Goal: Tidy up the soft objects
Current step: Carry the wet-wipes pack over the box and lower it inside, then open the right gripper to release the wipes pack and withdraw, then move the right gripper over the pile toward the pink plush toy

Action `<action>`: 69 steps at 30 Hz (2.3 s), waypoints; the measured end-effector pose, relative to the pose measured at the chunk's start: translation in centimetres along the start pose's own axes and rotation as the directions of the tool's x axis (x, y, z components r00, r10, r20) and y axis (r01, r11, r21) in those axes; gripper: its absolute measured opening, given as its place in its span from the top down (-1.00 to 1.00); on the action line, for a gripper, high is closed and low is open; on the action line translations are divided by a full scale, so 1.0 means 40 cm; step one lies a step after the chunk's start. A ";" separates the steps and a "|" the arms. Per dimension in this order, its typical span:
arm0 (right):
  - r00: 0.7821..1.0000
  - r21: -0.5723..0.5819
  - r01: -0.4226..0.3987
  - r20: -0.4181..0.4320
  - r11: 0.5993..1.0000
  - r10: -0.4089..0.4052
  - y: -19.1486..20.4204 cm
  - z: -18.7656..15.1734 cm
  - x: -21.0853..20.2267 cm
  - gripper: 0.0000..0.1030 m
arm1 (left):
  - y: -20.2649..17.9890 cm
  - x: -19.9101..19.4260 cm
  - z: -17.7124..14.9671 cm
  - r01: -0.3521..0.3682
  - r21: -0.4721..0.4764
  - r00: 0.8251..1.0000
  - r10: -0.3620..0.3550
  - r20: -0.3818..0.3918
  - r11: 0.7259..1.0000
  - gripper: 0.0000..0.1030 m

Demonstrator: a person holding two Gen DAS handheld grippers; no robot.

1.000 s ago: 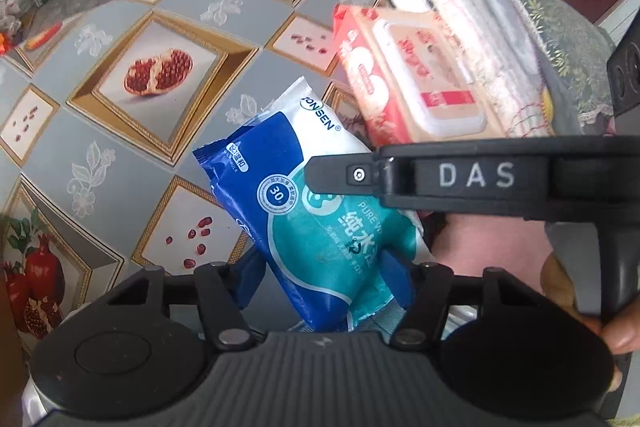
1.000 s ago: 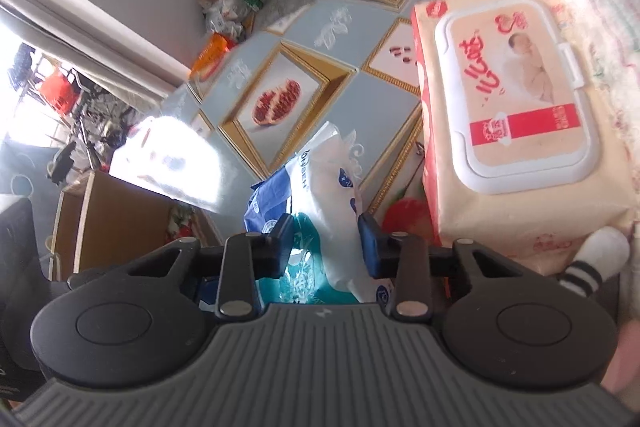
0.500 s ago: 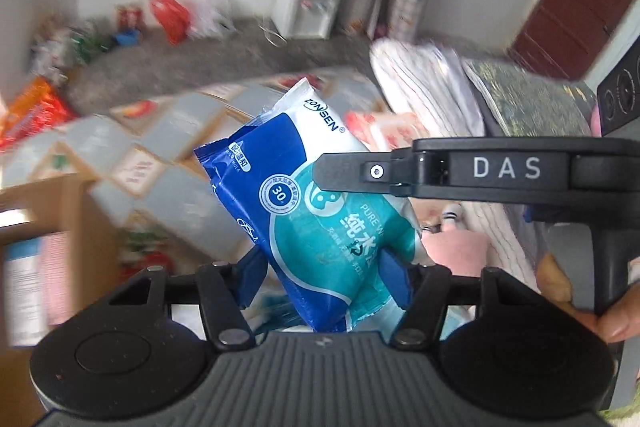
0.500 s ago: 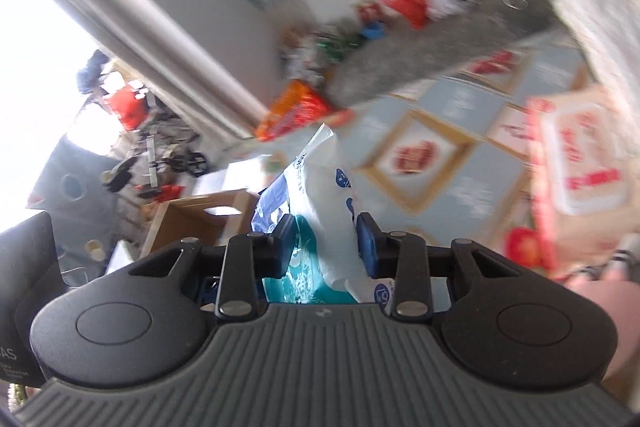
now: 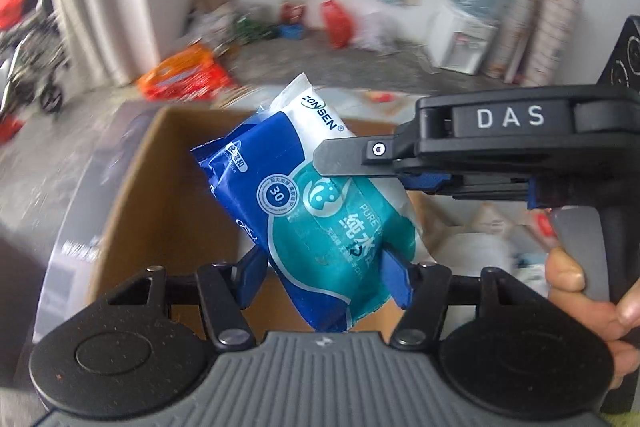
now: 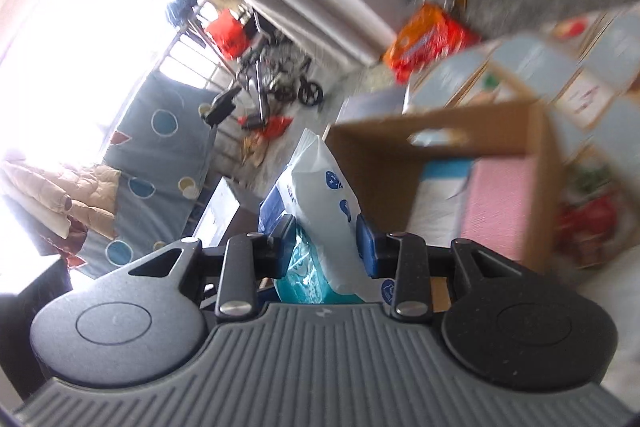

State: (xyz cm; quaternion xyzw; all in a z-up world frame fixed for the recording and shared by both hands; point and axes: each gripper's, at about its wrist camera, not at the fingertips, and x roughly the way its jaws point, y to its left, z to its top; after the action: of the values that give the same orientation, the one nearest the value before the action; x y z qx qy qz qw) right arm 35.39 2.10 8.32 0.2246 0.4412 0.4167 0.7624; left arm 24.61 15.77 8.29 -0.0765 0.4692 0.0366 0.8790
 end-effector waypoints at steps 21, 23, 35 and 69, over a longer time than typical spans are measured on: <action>0.999 0.401 0.011 -0.036 0.916 0.004 -0.199 -0.008 0.402 0.31 | 0.170 0.268 0.038 -0.187 0.080 0.977 0.194 -0.085 0.979 -0.21; 1.000 0.381 0.000 -0.028 0.925 0.012 -0.188 -0.004 0.389 0.31 | 0.161 0.255 0.033 -0.197 0.098 0.976 0.205 -0.070 0.975 -0.27; 0.999 0.306 -0.029 -0.014 0.952 0.035 -0.136 0.006 0.287 0.31 | 0.131 0.142 -0.014 -0.203 0.117 0.979 0.206 -0.008 0.972 -0.31; 0.999 -0.080 -0.036 -0.003 0.996 0.035 0.008 -0.117 -0.083 0.17 | 0.037 -0.176 -0.364 0.142 0.035 0.930 -0.145 0.338 0.989 -0.70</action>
State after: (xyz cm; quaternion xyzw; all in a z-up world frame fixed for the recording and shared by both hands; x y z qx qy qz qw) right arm 30.35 -0.59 7.77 0.2013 0.4209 0.4477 0.7628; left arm 8.56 14.84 5.99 -0.0989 0.3041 -0.0175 0.9473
